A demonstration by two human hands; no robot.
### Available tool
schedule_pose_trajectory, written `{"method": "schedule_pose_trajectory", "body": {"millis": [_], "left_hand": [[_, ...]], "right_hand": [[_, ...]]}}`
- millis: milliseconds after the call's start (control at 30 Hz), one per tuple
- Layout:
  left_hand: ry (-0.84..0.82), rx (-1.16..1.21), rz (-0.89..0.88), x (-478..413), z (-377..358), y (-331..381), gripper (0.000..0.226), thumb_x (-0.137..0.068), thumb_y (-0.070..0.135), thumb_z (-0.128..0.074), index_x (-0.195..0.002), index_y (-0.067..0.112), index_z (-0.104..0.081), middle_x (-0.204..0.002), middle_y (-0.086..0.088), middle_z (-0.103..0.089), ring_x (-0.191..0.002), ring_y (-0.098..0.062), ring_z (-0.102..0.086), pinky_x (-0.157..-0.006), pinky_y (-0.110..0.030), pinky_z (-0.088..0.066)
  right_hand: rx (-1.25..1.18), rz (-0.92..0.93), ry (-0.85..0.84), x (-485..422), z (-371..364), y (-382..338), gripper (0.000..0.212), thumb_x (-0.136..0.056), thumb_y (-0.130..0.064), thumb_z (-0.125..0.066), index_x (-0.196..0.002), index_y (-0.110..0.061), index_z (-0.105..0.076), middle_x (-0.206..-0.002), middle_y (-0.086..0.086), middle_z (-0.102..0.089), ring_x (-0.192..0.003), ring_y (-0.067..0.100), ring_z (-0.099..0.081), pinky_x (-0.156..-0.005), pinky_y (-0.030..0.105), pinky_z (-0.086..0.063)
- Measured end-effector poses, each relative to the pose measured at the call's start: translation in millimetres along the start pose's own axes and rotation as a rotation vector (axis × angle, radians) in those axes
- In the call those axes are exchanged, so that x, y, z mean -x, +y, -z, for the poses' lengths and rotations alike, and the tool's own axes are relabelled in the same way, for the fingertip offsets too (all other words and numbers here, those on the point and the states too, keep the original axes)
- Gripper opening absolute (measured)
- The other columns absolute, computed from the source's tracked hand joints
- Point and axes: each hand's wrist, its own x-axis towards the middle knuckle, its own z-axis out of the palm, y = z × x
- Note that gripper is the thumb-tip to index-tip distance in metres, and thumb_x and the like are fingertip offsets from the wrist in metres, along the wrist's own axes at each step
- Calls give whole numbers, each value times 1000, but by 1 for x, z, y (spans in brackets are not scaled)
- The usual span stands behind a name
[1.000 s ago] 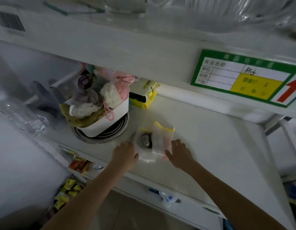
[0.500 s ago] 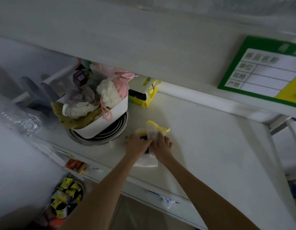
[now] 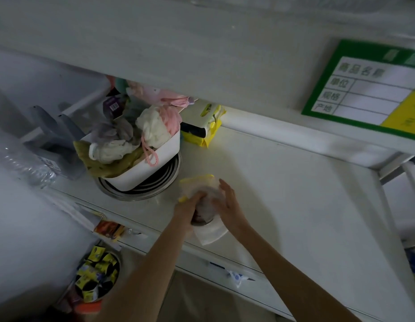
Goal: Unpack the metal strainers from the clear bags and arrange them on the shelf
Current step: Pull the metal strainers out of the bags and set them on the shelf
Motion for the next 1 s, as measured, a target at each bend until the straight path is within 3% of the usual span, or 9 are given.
{"method": "schedule_pose_trajectory", "body": {"millis": [100, 267, 367, 467, 600, 767, 867, 933, 1000], "left_hand": [[-37, 151, 24, 3, 4, -10, 101, -30, 48, -96, -117, 4, -70, -114, -18, -73, -103, -36, -70, -91, -53, -55], [-134, 287, -48, 35, -5, -9, 78, -49, 42, -93, -116, 9, -72, -113, -12, -75, -104, -34, -70, -89, -49, -56], [-108, 281, -94, 47, -12, -14, 61, -69, 38, -86, -120, 9, -70, -114, -12, -75, -103, -34, -71, -85, -47, -59], [-58, 348, -79, 58, -20, -19, 52, -77, 32, -81, -122, 9, -68, -116, -12, -73, -103, -35, -70, -89, -52, -57], [44, 393, -120, 72, -30, -27, 61, -74, 33, -83, -126, 9, -65, -120, -11, -72, -104, -33, -69, -94, -52, -55], [12, 269, -200, 99, -51, -45, 56, -72, 35, -84, -119, 12, -66, -113, -7, -74, -100, -28, -71, -88, -47, -59], [-2, 209, -242, 108, -62, -53, 64, -62, 45, -87, -114, 16, -67, -108, -4, -76, -98, -25, -72, -87, -48, -59], [1, 176, -248, 111, -66, -56, 61, -63, 44, -88, -113, 16, -66, -106, -4, -76, -96, -25, -73, -86, -48, -59], [5, 181, -259, 114, -68, -58, 48, -74, 33, -85, -113, 13, -65, -106, -7, -75, -96, -26, -72, -86, -48, -59]], "right_hand": [[-96, -66, 140, 8, 20, -1, 40, -97, -16, -45, -136, -17, -40, -135, 11, -48, -109, 25, -56, -90, 38, -48], [225, 166, 272, 49, 49, -11, 25, -91, -15, -56, -116, -17, -55, -115, 2, -56, -100, 17, -58, -78, 14, -44], [338, 268, 296, 72, 59, -17, 26, -84, -12, -65, -109, -18, -58, -110, -2, -54, -97, 10, -56, -82, 11, -42], [310, 283, 338, 91, 68, -24, 25, -79, -9, -69, -98, -20, -58, -101, -6, -54, -86, 5, -55, -74, 8, -44], [165, 252, 258, 114, 70, -32, 16, -80, -5, -69, -80, -17, -58, -79, 1, -61, -63, 14, -53, -58, 16, -44], [0, 64, 191, 111, 73, -27, 15, -87, -2, -53, -91, -11, -64, -76, -5, -69, -67, 4, -62, -64, 25, -53], [12, -3, 215, 103, 76, -22, 15, -81, 4, -46, -91, 13, -52, -77, 33, -62, -66, 16, -49, -60, 46, -49], [-16, -2, 258, 100, 78, -21, 10, -86, 6, -48, -90, 14, -54, -84, 36, -62, -73, 19, -55, -68, 43, -49], [-59, -8, 260, 100, 78, -24, 15, -92, 1, -50, -96, -1, -64, -92, 20, -69, -88, 30, -65, -84, 43, -53]]}}
